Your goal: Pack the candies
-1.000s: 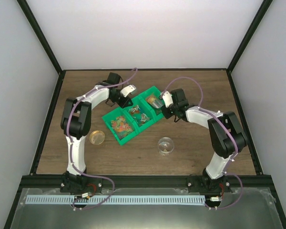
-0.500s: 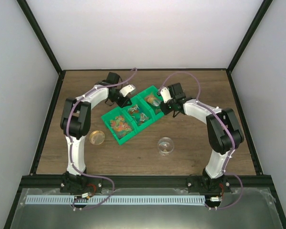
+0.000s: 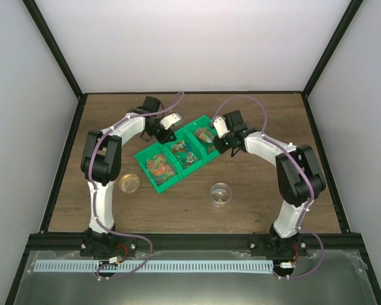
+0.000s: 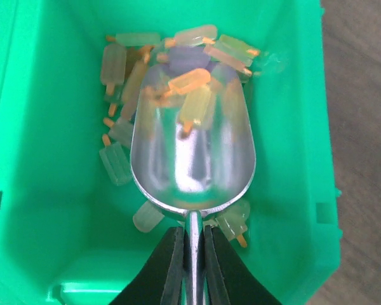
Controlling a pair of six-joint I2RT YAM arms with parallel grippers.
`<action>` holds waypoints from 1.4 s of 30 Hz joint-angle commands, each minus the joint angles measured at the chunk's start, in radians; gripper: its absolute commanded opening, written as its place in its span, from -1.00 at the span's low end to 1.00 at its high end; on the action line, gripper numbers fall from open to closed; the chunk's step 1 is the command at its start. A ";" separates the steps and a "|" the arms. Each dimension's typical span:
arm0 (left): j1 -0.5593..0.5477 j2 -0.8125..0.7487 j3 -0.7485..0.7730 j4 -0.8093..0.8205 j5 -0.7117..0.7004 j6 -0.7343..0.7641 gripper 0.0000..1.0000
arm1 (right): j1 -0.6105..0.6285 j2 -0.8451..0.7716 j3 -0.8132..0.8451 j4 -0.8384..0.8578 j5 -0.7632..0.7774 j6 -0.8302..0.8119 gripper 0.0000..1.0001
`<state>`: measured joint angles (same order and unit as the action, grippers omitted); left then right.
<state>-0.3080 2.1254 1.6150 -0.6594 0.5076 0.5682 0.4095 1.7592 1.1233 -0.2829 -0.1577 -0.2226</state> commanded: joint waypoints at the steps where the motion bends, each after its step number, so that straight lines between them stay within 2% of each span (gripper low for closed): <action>1: -0.017 0.010 0.017 0.012 0.064 0.051 -0.92 | 0.000 0.059 0.068 -0.114 0.031 0.011 -0.99; 3: -0.015 0.014 0.032 0.000 0.060 0.051 -0.92 | -0.017 -0.044 -0.047 -0.005 0.016 -0.024 -0.99; 4: -0.016 0.011 0.031 0.002 0.065 0.049 -0.92 | -0.012 -0.046 -0.064 0.049 0.012 -0.033 -0.99; 5: -0.015 0.009 0.024 0.011 0.070 0.044 -0.92 | 0.002 -0.002 -0.024 0.038 0.011 -0.028 -0.99; 7: -0.016 0.016 0.021 0.015 0.071 0.041 -0.92 | 0.012 0.099 0.133 -0.098 0.020 -0.004 -0.99; 8: -0.015 0.023 0.028 0.008 0.069 0.041 -0.92 | 0.005 0.093 0.138 -0.120 0.014 -0.009 -0.99; 11: -0.016 0.025 0.044 -0.002 0.061 0.033 -0.92 | -0.020 -0.076 -0.067 0.025 -0.012 -0.045 -0.99; 12: -0.016 0.019 0.038 0.007 0.065 0.026 -0.92 | -0.011 -0.083 -0.096 0.068 -0.022 -0.037 -0.99; 13: -0.016 0.015 0.029 0.027 0.069 0.018 -0.92 | 0.009 -0.045 -0.061 0.053 -0.017 -0.021 -0.99; 15: -0.015 0.020 0.026 0.030 0.070 0.013 -0.92 | 0.027 0.061 0.106 -0.103 -0.002 0.005 -0.99; 16: -0.016 0.028 0.033 0.023 0.065 0.013 -0.92 | 0.011 0.052 0.090 -0.128 -0.001 0.000 -0.99; 18: -0.015 0.036 0.048 0.010 0.064 0.010 -0.92 | -0.016 -0.065 -0.038 -0.001 -0.013 -0.014 -0.99; 19: -0.015 0.032 0.044 0.015 0.069 0.006 -0.92 | -0.012 -0.067 -0.056 0.029 -0.017 -0.016 -0.99; 22: -0.017 0.026 0.035 0.037 0.074 -0.001 -0.92 | 0.009 0.080 0.132 -0.147 -0.006 0.019 -0.99; 23: -0.017 0.027 0.037 0.036 0.071 -0.001 -0.92 | -0.003 0.073 0.136 -0.156 -0.002 0.014 -0.99; 26: -0.016 0.028 0.040 0.033 0.081 -0.006 -0.92 | -0.018 -0.028 -0.026 0.022 -0.008 -0.009 -0.99; 29: -0.020 0.027 0.040 0.035 0.083 -0.002 -0.92 | 0.001 0.069 0.095 -0.106 -0.004 0.025 -0.99; 30: -0.020 0.024 0.040 0.033 0.076 0.000 -0.92 | -0.007 0.051 0.076 -0.091 -0.002 0.024 -0.99; 32: -0.020 0.023 0.038 0.029 0.078 0.005 -0.92 | -0.016 -0.038 -0.062 0.081 -0.030 0.007 -0.99; 33: -0.019 0.024 0.036 0.026 0.082 0.008 -0.92 | -0.001 -0.038 -0.074 0.110 -0.044 0.002 -0.99; 36: -0.020 0.029 0.034 0.022 0.063 0.014 -0.92 | 0.013 0.010 0.029 -0.025 -0.014 0.016 -0.99; 39: -0.019 0.029 0.034 0.029 0.067 0.008 -0.92 | 0.002 -0.108 -0.144 0.171 -0.025 0.009 -0.99; 40: -0.020 0.028 0.033 0.033 0.070 0.005 -0.92 | 0.015 -0.074 -0.116 0.180 -0.021 0.019 -0.99; 42: -0.020 0.036 0.040 0.029 0.066 0.007 -0.92 | 0.028 0.015 0.003 0.054 -0.004 0.040 -0.99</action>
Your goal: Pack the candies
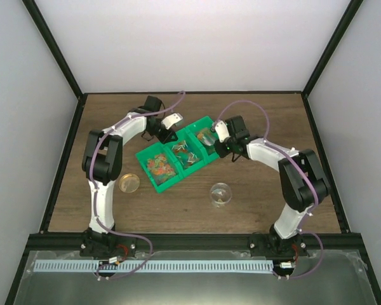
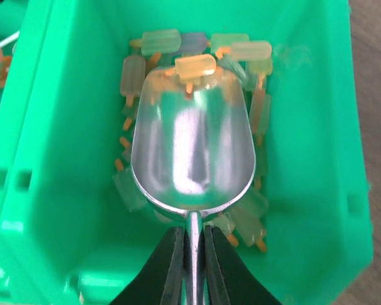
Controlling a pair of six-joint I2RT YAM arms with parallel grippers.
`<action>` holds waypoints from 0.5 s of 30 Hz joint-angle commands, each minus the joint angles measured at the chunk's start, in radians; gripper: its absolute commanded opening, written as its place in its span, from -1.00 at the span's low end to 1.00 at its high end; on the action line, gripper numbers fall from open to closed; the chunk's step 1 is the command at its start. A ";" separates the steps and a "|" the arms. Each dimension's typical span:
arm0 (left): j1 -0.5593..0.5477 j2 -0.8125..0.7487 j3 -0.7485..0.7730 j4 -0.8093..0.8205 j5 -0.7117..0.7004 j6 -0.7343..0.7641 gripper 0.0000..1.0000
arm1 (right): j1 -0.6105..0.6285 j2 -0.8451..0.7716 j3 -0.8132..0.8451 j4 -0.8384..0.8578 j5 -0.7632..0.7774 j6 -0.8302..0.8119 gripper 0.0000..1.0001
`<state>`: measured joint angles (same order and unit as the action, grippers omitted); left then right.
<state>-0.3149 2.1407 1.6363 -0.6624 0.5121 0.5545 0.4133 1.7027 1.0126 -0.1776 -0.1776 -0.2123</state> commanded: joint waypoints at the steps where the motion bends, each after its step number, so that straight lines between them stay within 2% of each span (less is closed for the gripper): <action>1: -0.013 0.023 0.027 0.026 0.055 0.025 -0.92 | 0.017 0.064 0.102 -0.077 0.021 0.025 -0.99; 3: -0.013 0.023 0.028 0.020 0.057 0.028 -0.92 | -0.008 -0.014 -0.029 0.106 -0.007 0.018 -0.99; 4: -0.013 0.022 0.028 0.019 0.060 0.030 -0.92 | -0.002 -0.020 -0.052 0.145 -0.024 0.010 -0.99; 7: -0.012 0.025 0.028 0.015 0.054 0.033 -0.92 | 0.001 0.029 0.005 0.106 -0.011 0.029 -0.99; 10: -0.009 0.033 0.038 0.011 0.057 0.025 -0.92 | -0.006 -0.003 -0.077 0.255 -0.056 0.028 -0.99; 15: 0.001 0.048 0.058 0.005 0.044 0.014 -0.92 | -0.004 -0.001 -0.104 0.324 -0.065 0.041 -0.99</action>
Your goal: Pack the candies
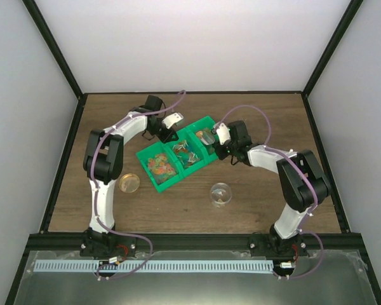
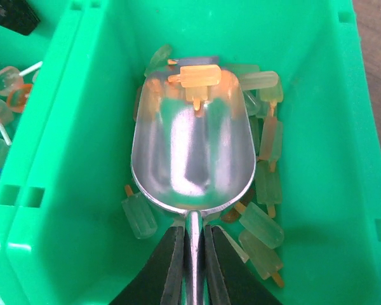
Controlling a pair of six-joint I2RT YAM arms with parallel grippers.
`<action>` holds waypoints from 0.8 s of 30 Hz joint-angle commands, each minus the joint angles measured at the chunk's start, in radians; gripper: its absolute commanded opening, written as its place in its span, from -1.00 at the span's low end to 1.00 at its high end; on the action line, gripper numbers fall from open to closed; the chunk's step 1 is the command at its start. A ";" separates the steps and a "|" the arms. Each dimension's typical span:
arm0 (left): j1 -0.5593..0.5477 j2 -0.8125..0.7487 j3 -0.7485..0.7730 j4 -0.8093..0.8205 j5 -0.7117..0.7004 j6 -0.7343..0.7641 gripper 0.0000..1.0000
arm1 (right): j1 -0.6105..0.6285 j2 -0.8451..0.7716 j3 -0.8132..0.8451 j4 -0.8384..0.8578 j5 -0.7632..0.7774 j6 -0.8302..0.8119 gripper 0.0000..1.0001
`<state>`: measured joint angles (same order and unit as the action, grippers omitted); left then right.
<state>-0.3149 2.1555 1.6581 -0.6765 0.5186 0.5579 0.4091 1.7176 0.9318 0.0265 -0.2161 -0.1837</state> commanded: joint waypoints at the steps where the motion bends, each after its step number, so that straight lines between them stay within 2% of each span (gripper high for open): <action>1: 0.004 0.033 0.038 0.020 0.037 0.004 -0.92 | -0.003 -0.036 -0.045 0.128 -0.033 0.006 -0.99; 3: 0.013 0.036 0.043 0.025 0.044 -0.011 -0.92 | -0.006 -0.072 -0.096 0.171 -0.062 -0.001 -0.99; 7: 0.017 0.052 0.057 0.017 0.043 -0.014 -0.92 | -0.012 -0.059 -0.065 0.167 -0.049 0.000 -0.99; 11: 0.020 0.059 0.074 0.001 0.039 -0.005 -0.92 | -0.029 -0.115 -0.131 0.193 -0.067 -0.010 -0.99; 24: 0.033 0.068 0.082 -0.027 0.037 0.018 -0.92 | -0.095 -0.188 -0.201 0.291 -0.074 0.038 -0.99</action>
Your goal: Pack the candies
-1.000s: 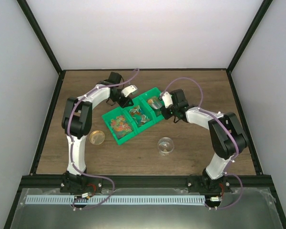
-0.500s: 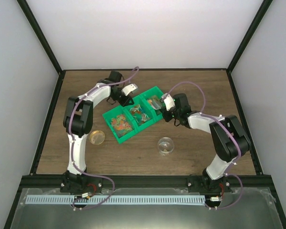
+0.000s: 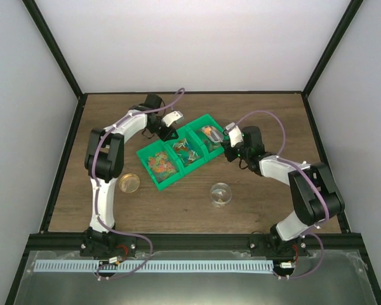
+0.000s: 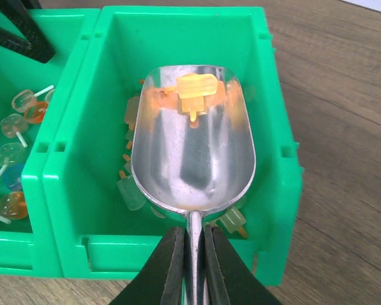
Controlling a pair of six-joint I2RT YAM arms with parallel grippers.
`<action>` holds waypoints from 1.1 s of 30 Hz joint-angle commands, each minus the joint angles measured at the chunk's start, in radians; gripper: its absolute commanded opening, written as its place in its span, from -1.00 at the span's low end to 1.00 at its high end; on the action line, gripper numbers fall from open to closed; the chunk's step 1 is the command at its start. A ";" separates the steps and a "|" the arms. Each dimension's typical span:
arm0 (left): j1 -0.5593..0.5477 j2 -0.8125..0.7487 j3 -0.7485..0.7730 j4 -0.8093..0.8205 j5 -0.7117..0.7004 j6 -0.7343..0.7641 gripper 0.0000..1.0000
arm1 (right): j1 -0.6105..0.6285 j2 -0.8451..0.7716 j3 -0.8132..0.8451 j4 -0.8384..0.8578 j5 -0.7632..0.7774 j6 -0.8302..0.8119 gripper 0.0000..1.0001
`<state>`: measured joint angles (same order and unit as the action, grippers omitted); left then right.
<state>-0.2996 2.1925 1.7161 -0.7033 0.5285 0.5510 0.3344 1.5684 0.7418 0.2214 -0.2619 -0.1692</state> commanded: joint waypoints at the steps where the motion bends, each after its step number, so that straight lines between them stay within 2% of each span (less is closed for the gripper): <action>1: 0.020 0.033 0.027 -0.004 0.025 0.030 -0.92 | -0.022 -0.042 -0.011 0.105 -0.037 0.025 -0.99; 13: 0.029 0.041 0.036 0.005 0.035 0.008 -0.92 | -0.029 -0.151 -0.055 0.152 -0.134 -0.052 -0.99; 16: 0.034 0.044 0.039 0.015 0.027 -0.006 -0.92 | -0.041 -0.192 -0.005 0.029 -0.187 -0.108 -0.99; 21: 0.035 0.042 0.041 0.024 0.014 -0.007 -0.91 | -0.112 -0.335 0.065 -0.326 -0.347 -0.313 -0.99; 25: 0.036 0.042 0.054 0.024 0.010 -0.015 -0.49 | -0.169 -0.450 0.080 -0.573 -0.394 -0.477 -0.99; 30: 0.034 0.044 0.060 0.036 0.014 -0.029 0.09 | -0.210 -0.605 0.055 -0.793 -0.420 -0.654 -0.99; 33: 0.034 0.044 0.060 0.046 0.014 -0.040 0.37 | -0.210 -0.709 0.034 -0.887 -0.414 -0.707 -0.99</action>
<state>-0.2672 2.2166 1.7470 -0.6811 0.5255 0.5251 0.1322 0.9665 0.7841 -0.4427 -0.6346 -0.7242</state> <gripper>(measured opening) 0.615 0.094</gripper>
